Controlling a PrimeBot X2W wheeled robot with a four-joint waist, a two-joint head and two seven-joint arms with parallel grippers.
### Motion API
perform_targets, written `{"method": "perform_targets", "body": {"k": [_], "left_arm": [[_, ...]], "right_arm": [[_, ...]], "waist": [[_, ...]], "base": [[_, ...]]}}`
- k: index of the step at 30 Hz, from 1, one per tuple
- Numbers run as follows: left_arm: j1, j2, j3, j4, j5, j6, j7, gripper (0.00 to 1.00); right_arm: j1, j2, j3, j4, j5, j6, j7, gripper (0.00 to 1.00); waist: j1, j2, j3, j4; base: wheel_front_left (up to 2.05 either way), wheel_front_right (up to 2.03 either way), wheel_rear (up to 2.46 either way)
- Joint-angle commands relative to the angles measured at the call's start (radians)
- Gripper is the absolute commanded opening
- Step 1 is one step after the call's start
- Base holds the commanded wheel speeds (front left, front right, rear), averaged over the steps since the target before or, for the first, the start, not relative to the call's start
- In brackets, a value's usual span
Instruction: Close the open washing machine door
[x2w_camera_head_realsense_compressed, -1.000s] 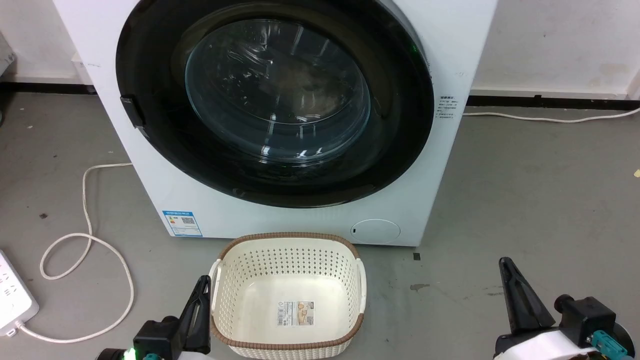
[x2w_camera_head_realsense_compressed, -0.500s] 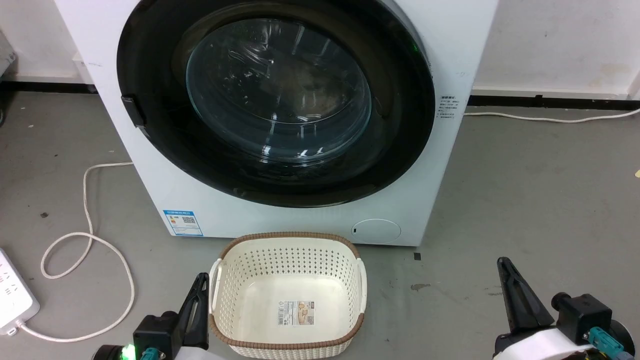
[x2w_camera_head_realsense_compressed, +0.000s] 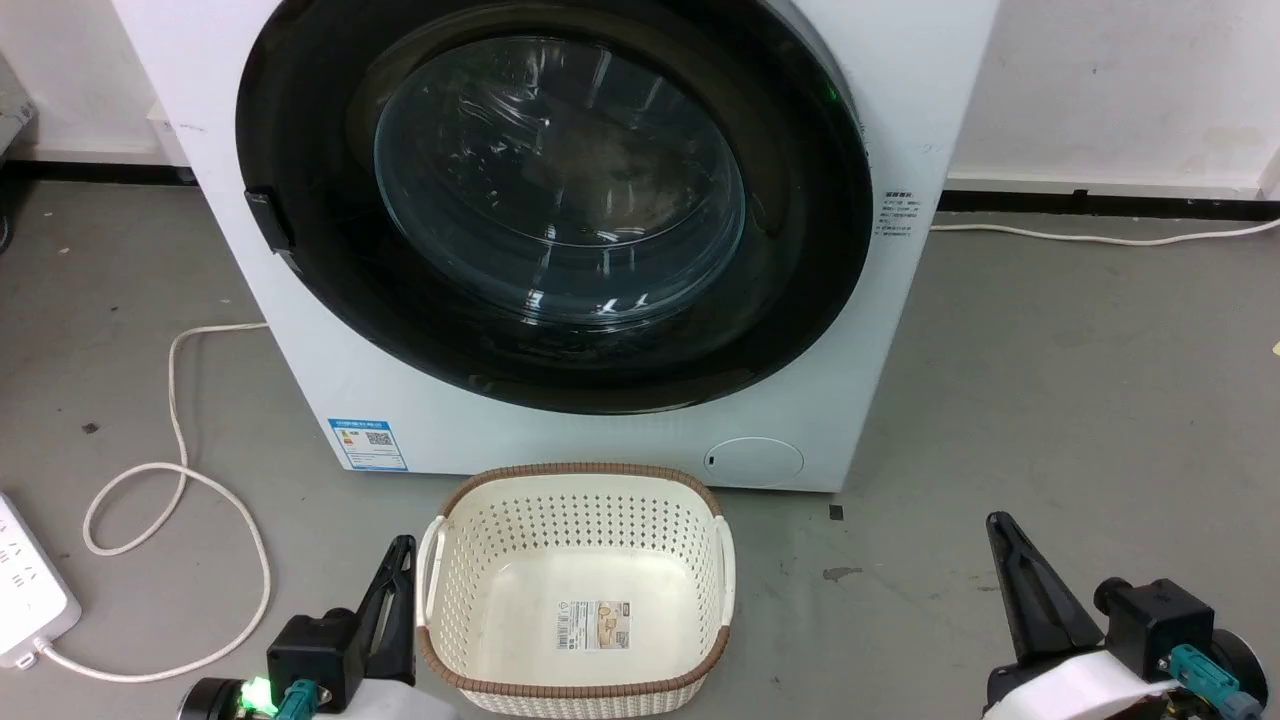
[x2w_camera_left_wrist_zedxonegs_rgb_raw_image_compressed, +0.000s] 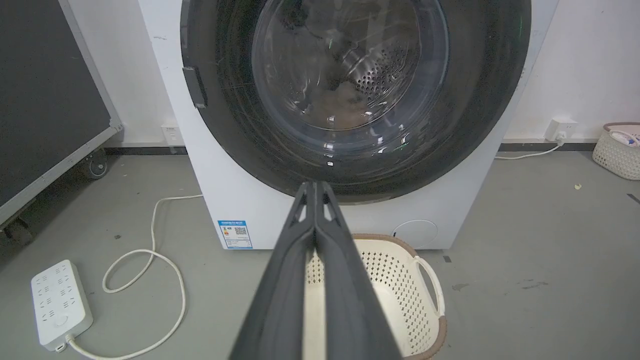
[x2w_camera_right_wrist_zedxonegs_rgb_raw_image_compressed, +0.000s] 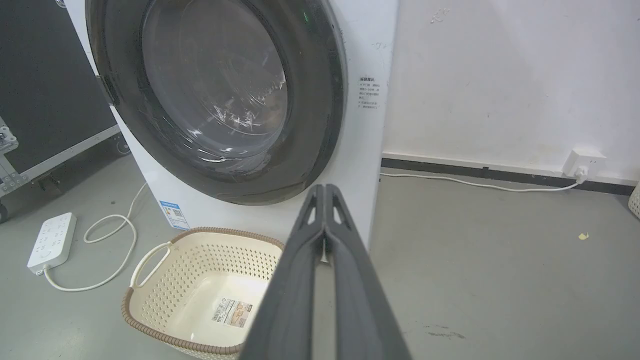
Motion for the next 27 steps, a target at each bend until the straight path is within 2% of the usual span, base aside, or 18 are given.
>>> {"method": "perform_targets", "body": {"k": [1, 27], "left_arm": [[-0.015, -0.005, 0.006, -0.005, 0.007, 0.003, 0.006, 0.00], [-0.039, -0.011, 0.026, -0.023, 0.032, 0.006, 0.068, 0.00]], "right_arm": [[-0.014, 0.005, -0.002, -0.008, -0.009, 0.000, 0.005, 0.00], [-0.022, 0.008, -0.005, -0.036, -0.049, -0.001, 0.066, 0.00]], "waist": [[0.0000, 0.0000, 0.000, 0.000], [0.0000, 0.0000, 0.002, 0.005]], "base": [[0.00, 0.00, 0.00], [0.00, 0.00, 0.00]]}}
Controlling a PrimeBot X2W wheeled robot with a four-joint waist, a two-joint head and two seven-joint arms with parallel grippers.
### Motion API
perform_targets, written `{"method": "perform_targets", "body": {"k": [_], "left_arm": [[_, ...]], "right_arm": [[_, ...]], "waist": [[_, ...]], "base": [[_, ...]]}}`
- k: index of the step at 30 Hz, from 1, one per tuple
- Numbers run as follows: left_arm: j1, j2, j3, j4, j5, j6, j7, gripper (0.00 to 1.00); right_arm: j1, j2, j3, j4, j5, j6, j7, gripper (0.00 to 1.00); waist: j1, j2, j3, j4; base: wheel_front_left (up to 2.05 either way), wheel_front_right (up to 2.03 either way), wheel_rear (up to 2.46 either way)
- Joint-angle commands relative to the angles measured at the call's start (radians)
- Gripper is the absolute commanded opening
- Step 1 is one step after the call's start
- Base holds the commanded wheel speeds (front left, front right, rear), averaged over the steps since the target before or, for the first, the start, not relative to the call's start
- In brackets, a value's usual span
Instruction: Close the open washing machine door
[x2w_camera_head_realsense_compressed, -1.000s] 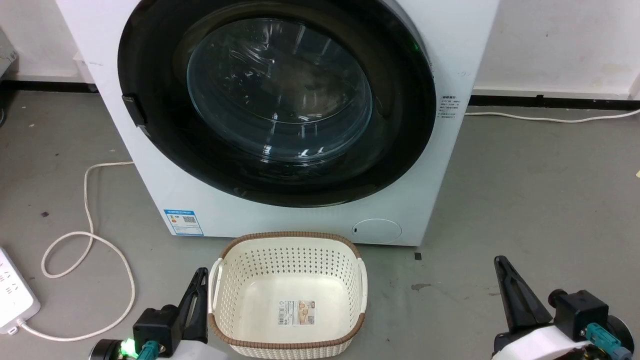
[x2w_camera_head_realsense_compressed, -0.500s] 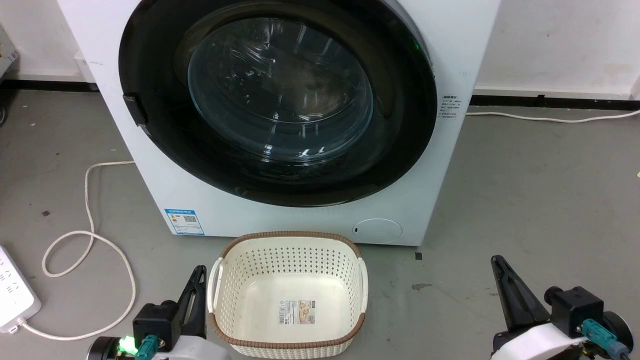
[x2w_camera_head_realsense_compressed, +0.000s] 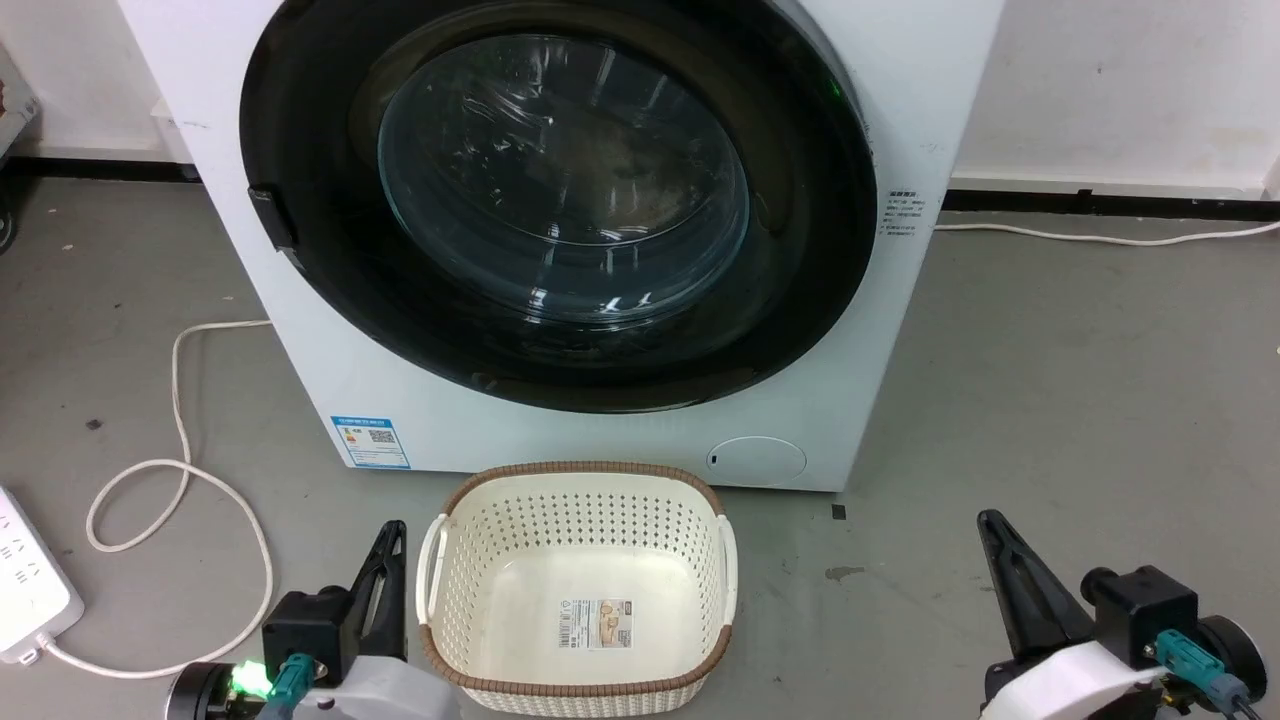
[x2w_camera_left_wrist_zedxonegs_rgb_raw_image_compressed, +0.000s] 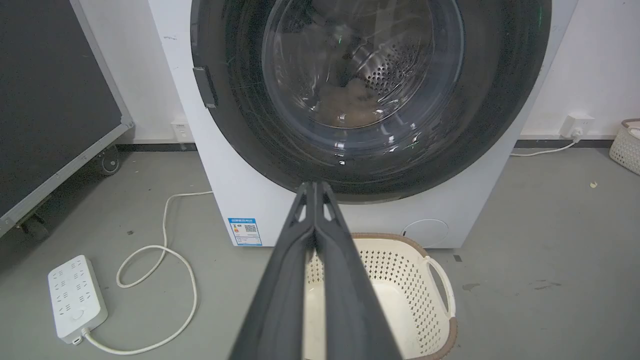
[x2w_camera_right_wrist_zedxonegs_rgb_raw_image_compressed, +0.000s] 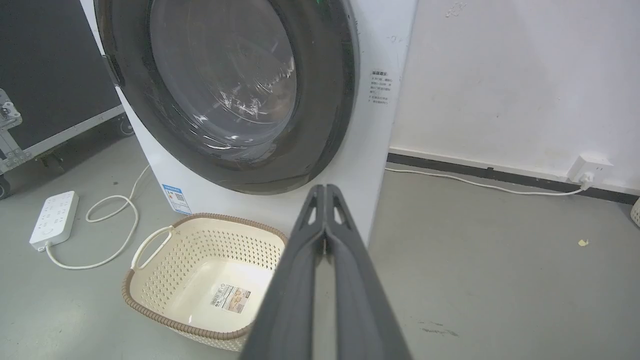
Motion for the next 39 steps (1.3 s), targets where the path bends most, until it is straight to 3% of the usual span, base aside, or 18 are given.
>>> {"method": "perform_targets", "body": {"k": [1, 39], "left_arm": [[-0.018, -0.002, 0.003, -0.005, 0.011, 0.001, 0.008, 0.00], [-0.040, -0.007, 0.022, -0.021, 0.035, 0.003, 0.065, 0.00]], "right_arm": [[-0.018, 0.006, -0.002, -0.010, -0.011, -0.001, 0.009, 0.00], [-0.026, 0.009, -0.005, -0.035, -0.048, -0.001, 0.066, 0.00]], "waist": [[0.0000, 0.0000, 0.000, 0.000], [0.0000, 0.0000, 0.002, 0.005]], "base": [[0.00, 0.00, 0.00], [0.00, 0.00, 0.00]]}}
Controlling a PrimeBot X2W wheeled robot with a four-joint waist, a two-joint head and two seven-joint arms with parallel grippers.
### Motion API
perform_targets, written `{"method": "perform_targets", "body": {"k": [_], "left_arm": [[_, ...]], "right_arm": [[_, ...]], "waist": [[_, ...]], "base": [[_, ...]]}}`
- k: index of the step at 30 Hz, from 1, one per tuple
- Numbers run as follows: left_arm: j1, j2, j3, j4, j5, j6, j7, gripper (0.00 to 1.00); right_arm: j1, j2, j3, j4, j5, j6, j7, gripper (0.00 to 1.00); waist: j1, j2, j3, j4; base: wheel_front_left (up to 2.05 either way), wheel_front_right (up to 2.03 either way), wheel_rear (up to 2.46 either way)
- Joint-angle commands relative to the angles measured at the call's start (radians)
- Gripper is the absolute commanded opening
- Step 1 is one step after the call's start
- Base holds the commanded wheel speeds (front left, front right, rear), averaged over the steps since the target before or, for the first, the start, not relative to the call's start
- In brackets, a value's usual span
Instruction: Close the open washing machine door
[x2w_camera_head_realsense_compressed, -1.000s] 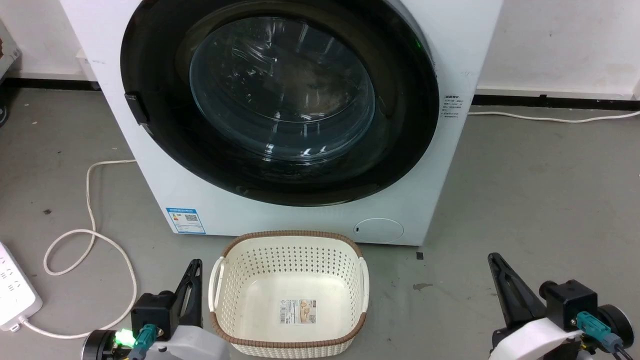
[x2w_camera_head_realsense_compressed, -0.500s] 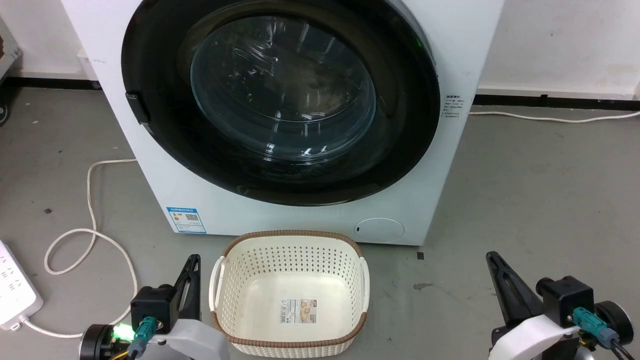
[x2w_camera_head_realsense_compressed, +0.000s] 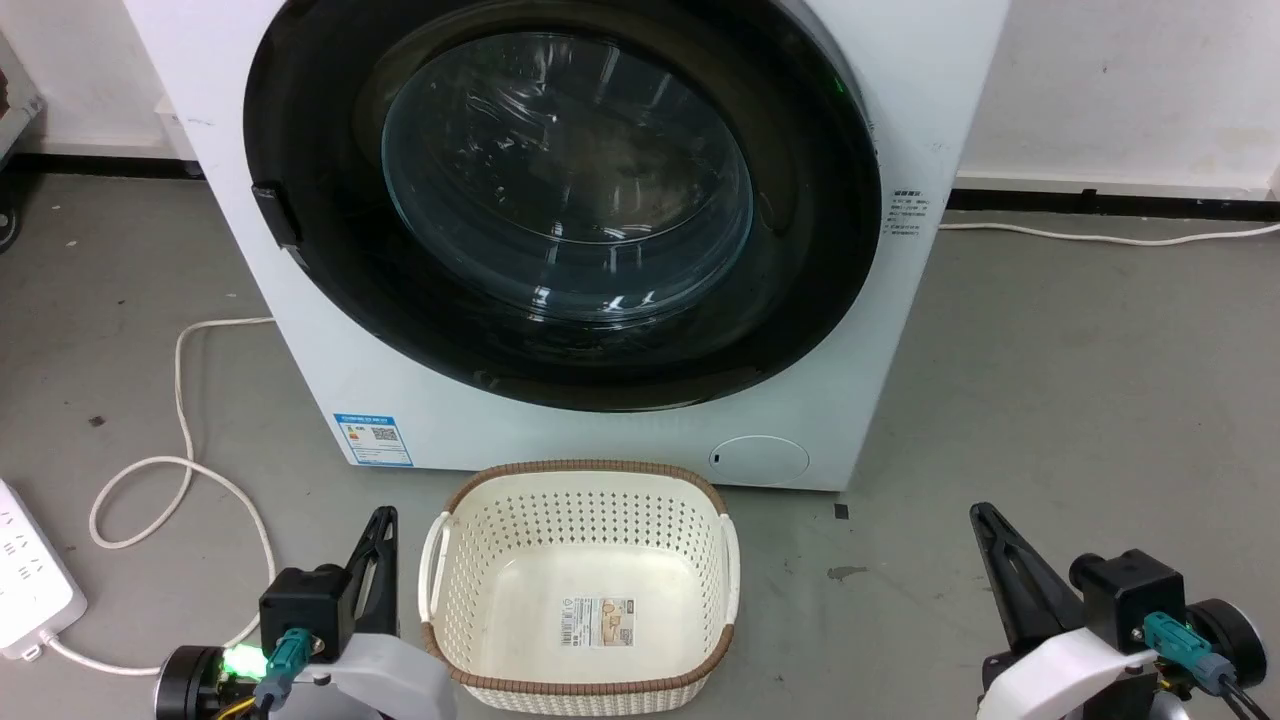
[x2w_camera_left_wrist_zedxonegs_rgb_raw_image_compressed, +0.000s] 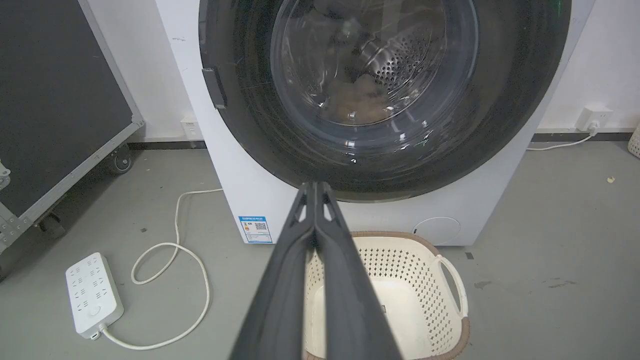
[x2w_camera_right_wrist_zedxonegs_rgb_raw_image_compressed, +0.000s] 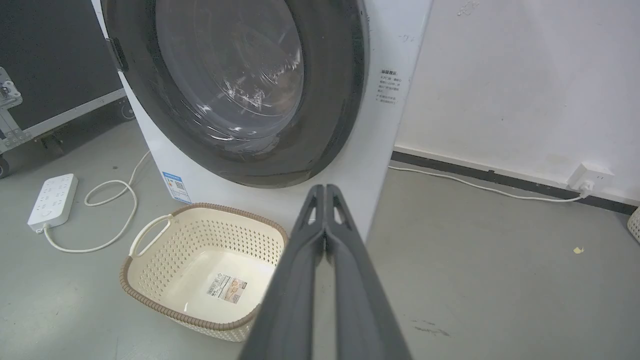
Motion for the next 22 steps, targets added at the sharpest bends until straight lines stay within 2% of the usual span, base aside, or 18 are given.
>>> {"method": "perform_targets", "body": {"k": [1, 22], "left_arm": [[-0.016, -0.001, 0.002, -0.004, 0.002, 0.003, 0.000, 0.00], [-0.016, -0.001, 0.002, -0.004, 0.002, 0.003, 0.000, 0.00]], "right_arm": [[-0.014, 0.005, -0.002, -0.006, -0.008, -0.001, 0.001, 0.00], [-0.014, 0.005, -0.002, -0.006, -0.008, -0.001, 0.001, 0.00]], "waist": [[0.0000, 0.0000, 0.000, 0.000], [0.0000, 0.0000, 0.000, 0.000]], "base": [[0.00, 0.00, 0.00], [0.00, 0.00, 0.00]]}}
